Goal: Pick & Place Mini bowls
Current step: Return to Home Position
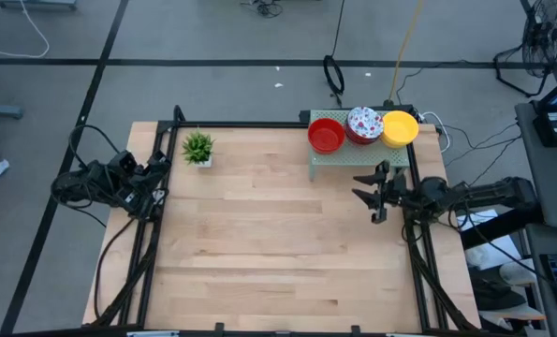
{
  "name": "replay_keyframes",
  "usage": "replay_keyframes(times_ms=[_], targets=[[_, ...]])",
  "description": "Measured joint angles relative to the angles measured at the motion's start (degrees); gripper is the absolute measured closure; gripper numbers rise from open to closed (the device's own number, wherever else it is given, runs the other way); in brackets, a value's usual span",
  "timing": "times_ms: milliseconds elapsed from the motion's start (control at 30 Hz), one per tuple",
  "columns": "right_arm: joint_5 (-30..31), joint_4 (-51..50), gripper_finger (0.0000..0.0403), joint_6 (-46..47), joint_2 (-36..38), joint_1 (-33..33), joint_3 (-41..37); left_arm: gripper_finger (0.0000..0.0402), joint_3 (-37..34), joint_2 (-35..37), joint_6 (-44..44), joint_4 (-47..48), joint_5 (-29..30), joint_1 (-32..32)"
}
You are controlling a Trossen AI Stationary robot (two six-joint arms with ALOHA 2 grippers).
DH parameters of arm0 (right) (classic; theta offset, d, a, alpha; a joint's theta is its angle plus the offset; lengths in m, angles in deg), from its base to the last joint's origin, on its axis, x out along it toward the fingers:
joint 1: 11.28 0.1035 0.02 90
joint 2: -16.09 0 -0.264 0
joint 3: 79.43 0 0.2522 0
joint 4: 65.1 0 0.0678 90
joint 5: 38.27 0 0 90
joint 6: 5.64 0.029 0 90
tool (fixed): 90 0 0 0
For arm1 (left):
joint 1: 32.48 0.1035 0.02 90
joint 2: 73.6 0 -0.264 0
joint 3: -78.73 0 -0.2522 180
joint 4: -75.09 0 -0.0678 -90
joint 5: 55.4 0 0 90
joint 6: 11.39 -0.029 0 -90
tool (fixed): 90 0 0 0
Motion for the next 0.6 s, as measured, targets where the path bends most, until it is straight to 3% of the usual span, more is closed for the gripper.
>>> replay_keyframes(times_ms=[333, 600], targets=[[0.15, -9.61, 0.0241, -0.11, 7.94, -9.71, -0.04, 0.0229, 0.00, 0.00, 0.01, -0.03, 0.02, 0.00], [0.20, -10.54, 0.0241, -0.16, 10.55, -13.81, -0.04, 0.0229, 0.00, 0.00, 0.01, -0.02, 0.02, 0.00]])
